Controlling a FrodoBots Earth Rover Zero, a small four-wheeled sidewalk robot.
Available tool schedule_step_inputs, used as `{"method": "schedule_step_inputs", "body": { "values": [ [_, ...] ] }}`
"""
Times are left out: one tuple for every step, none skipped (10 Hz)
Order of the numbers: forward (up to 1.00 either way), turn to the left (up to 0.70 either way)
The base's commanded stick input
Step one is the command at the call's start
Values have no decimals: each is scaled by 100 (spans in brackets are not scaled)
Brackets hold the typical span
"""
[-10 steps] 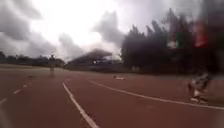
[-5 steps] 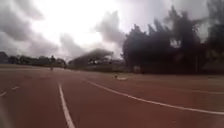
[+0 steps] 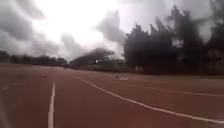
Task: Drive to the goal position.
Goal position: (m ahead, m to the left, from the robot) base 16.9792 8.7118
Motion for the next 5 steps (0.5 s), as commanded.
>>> {"method": "schedule_step_inputs", "body": {
  "values": [
    [85,0],
    [85,0],
    [85,0],
    [85,0],
    [85,0]
  ]
}}
